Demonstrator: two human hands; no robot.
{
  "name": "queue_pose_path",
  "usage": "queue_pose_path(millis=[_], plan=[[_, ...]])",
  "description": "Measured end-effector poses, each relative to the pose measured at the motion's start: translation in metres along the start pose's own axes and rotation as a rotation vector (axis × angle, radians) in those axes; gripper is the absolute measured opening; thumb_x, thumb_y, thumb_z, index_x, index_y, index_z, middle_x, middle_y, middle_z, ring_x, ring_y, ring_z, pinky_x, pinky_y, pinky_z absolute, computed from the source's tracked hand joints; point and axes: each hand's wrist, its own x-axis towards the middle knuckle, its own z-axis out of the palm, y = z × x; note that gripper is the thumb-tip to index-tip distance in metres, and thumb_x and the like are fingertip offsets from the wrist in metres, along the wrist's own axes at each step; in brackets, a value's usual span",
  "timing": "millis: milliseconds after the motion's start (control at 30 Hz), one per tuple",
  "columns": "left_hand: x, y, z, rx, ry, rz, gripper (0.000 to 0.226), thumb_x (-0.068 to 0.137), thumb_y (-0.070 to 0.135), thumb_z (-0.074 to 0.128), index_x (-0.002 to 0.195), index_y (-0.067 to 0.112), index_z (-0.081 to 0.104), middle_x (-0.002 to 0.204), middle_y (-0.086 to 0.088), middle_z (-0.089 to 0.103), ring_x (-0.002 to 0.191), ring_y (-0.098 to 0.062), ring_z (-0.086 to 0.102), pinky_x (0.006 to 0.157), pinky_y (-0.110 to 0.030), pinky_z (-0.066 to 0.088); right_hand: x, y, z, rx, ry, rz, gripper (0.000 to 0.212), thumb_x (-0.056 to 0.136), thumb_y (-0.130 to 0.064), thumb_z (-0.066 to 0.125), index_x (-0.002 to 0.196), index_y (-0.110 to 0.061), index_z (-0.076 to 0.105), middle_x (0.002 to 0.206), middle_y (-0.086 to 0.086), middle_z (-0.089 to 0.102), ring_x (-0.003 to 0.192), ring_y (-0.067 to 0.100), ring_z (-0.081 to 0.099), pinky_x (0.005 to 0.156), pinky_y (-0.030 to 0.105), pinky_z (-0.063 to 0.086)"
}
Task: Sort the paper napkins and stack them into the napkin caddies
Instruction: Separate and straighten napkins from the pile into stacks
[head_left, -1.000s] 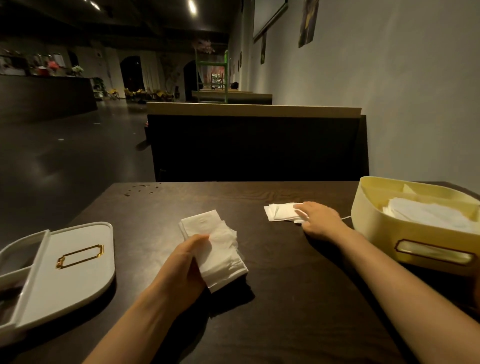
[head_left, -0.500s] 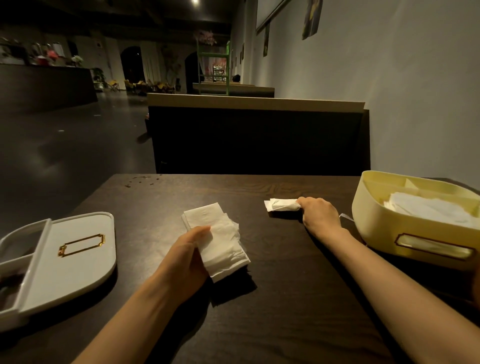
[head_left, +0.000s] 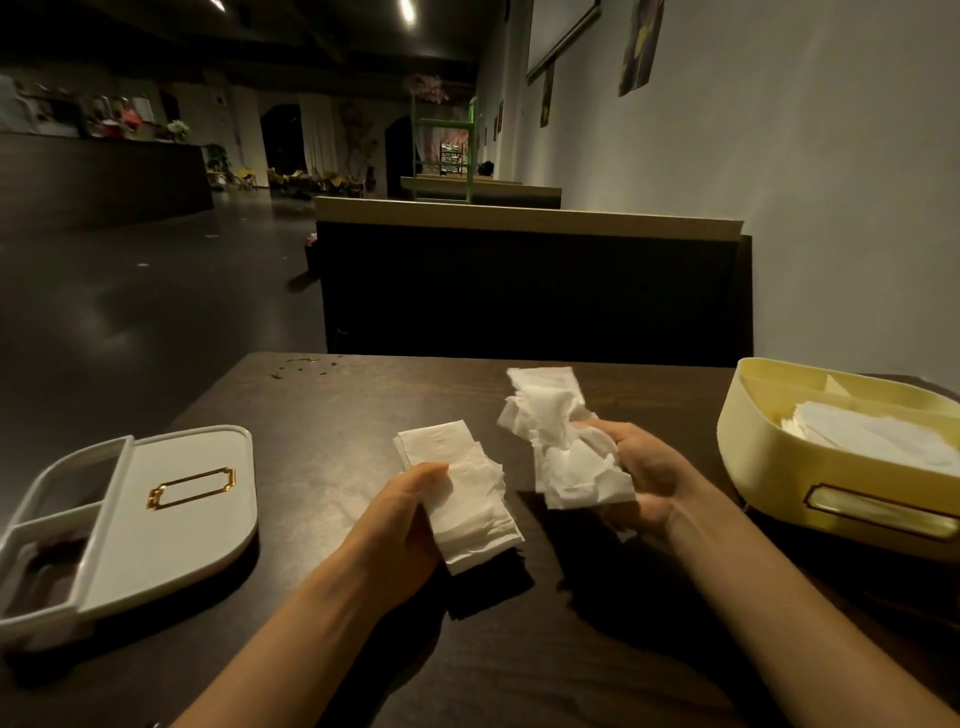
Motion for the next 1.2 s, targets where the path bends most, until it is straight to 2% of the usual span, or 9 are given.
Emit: queue_pose_path(millis=[133, 233, 367, 500, 667, 733, 900, 1067, 1200], plan=[[0.0, -0.001, -0.001, 0.007, 0.001, -0.029, 0.023, 0.093, 0.014, 0.043, 0.11, 0.005, 0.056, 0.092, -0.018, 0.071, 0.087, -0.032, 0.066, 0.069, -0.043, 0.05, -0.002, 0.016, 0.013, 0.04, -0.042, 0.017, 0.045, 0.091, -0.036, 0.047, 0.087, 0.001, 0.074, 0.083, 0.02, 0.07, 0.069, 0.031, 0.07, 0.063, 0.04, 0.06], [0.001, -0.001, -0.001, -0.001, -0.009, -0.033, 0.025, 0.093, 0.014, 0.041, 0.11, 0.004, 0.057, 0.092, -0.018, 0.069, 0.084, -0.031, 0.065, 0.069, -0.043, 0.051, -0.002, 0.021, 0.015, -0.025, -0.08, 0.02, 0.041, 0.082, -0.03, 0.061, 0.113, -0.003, 0.064, 0.103, 0.019, 0.068, 0.088, 0.032, 0.068, 0.076, 0.042, 0.058], [0.003, -0.003, 0.001, 0.013, -0.056, -0.026, 0.028, 0.094, 0.013, 0.037, 0.105, 0.004, 0.061, 0.081, -0.013, 0.071, 0.073, -0.026, 0.067, 0.064, -0.036, 0.055, -0.005, 0.027, 0.016, -0.189, -0.189, -0.04, 0.033, 0.075, -0.013, 0.062, 0.108, -0.01, 0.063, 0.091, 0.012, 0.07, 0.076, 0.025, 0.069, 0.06, 0.035, 0.058], [0.002, -0.004, 0.002, 0.068, -0.127, -0.043, 0.03, 0.089, 0.008, 0.038, 0.1, 0.003, 0.065, 0.08, -0.011, 0.071, 0.068, -0.021, 0.07, 0.059, -0.032, 0.057, -0.002, 0.031, 0.018, -0.281, -0.224, -0.034, 0.045, 0.066, -0.013, 0.067, 0.111, -0.014, 0.064, 0.101, 0.014, 0.068, 0.086, 0.028, 0.065, 0.073, 0.04, 0.056], [0.002, -0.002, 0.001, -0.021, -0.189, -0.021, 0.037, 0.085, 0.023, 0.048, 0.104, -0.002, 0.066, 0.091, -0.016, 0.066, 0.08, -0.024, 0.064, 0.075, -0.034, 0.055, -0.006, 0.029, 0.021, -0.379, -0.276, -0.034, 0.033, 0.076, 0.001, 0.063, 0.107, -0.007, 0.064, 0.09, 0.014, 0.069, 0.072, 0.022, 0.068, 0.059, 0.029, 0.058], [0.002, -0.002, 0.003, -0.055, -0.198, -0.019, 0.04, 0.085, 0.021, 0.047, 0.111, -0.005, 0.063, 0.093, -0.018, 0.066, 0.082, -0.026, 0.064, 0.076, -0.035, 0.055, -0.009, 0.029, 0.02, -0.335, -0.315, -0.052, 0.034, 0.071, 0.0, 0.063, 0.102, -0.012, 0.068, 0.089, 0.013, 0.069, 0.071, 0.022, 0.068, 0.059, 0.03, 0.058], [0.002, -0.009, 0.004, 0.014, -0.161, -0.032, 0.033, 0.089, 0.009, 0.034, 0.103, 0.0, 0.062, 0.083, -0.016, 0.071, 0.07, -0.025, 0.069, 0.059, -0.033, 0.057, -0.01, 0.025, 0.021, -0.124, -0.432, -0.191, 0.049, 0.049, -0.004, 0.079, 0.096, -0.015, 0.07, 0.077, 0.012, 0.068, 0.06, 0.02, 0.066, 0.052, 0.03, 0.056], [-0.001, -0.008, 0.004, 0.104, -0.173, 0.016, 0.035, 0.092, 0.024, 0.043, 0.109, 0.004, 0.066, 0.098, -0.015, 0.07, 0.084, -0.026, 0.068, 0.07, -0.035, 0.057, -0.011, 0.024, 0.02, -0.186, -0.445, -0.157, 0.044, 0.07, 0.002, 0.056, 0.112, -0.011, 0.06, 0.084, 0.013, 0.068, 0.064, 0.021, 0.067, 0.053, 0.029, 0.056], [-0.001, -0.005, 0.005, 0.02, -0.115, 0.016, 0.053, 0.092, 0.044, 0.042, 0.116, 0.003, 0.064, 0.102, -0.018, 0.068, 0.087, -0.026, 0.066, 0.077, -0.035, 0.056, -0.004, 0.03, 0.017, -0.354, -0.35, -0.036, 0.037, 0.083, 0.004, 0.056, 0.118, -0.007, 0.06, 0.101, 0.016, 0.068, 0.078, 0.024, 0.067, 0.063, 0.031, 0.058]])
